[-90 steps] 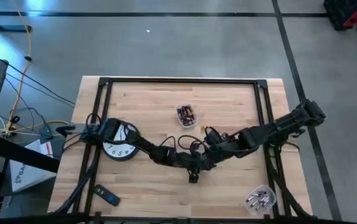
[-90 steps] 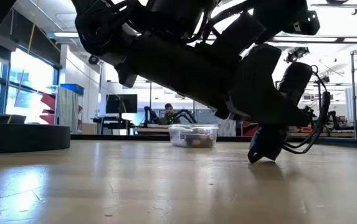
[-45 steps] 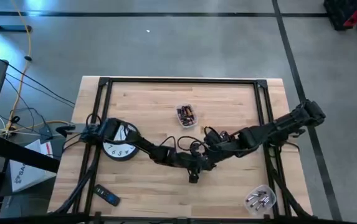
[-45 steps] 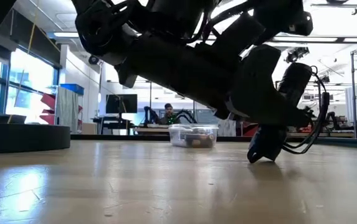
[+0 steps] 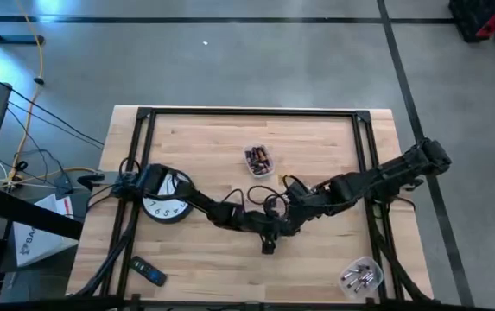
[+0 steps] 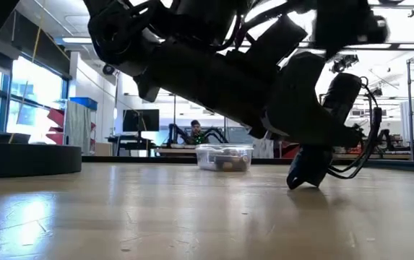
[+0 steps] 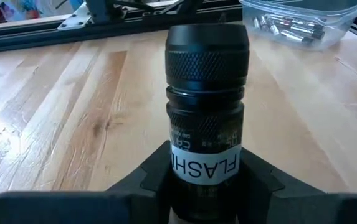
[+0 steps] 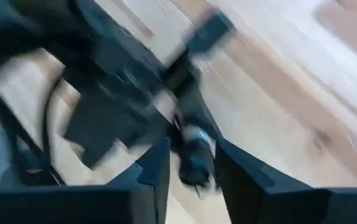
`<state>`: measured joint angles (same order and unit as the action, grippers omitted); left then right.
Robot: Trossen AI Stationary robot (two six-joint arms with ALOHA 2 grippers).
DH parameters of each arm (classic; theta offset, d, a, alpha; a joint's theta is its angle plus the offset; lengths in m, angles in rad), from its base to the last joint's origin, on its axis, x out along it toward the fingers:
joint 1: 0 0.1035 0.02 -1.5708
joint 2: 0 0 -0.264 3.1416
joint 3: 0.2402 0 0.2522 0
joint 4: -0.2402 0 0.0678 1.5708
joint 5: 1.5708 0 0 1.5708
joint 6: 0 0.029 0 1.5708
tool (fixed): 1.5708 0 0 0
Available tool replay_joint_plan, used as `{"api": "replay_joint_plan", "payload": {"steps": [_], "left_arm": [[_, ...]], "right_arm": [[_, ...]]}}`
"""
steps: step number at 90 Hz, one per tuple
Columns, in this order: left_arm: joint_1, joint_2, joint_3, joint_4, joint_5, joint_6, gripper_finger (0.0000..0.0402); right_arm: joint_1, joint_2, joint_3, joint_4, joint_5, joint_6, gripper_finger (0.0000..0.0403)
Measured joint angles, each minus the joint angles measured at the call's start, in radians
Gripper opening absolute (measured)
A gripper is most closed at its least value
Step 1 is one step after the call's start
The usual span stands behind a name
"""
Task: Insert battery
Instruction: Open the lid of the black flashlight
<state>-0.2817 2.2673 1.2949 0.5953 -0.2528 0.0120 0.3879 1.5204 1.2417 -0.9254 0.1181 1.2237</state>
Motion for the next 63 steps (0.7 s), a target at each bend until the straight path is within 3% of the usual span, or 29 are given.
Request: {"api": "replay_joint_plan", "payload": {"steps": [31,46,63], "left_arm": [[0.000,0.000,0.000,0.018,-0.115,0.002,0.0097],[0.002,0.000,0.000,0.039,-0.131,0.019,0.0097],[0.010,0.002,0.000,0.032,-0.137,0.019,0.0097]], "right_arm": [[0.034,0.004,-0.087,0.070,0.028,0.246,0.0231],[0.015,0.023,-0.112,0.085,0.031,0.306,0.0235],[-0.014,0.034,-0.112,0.133,0.037,0.281,0.0210]]}}
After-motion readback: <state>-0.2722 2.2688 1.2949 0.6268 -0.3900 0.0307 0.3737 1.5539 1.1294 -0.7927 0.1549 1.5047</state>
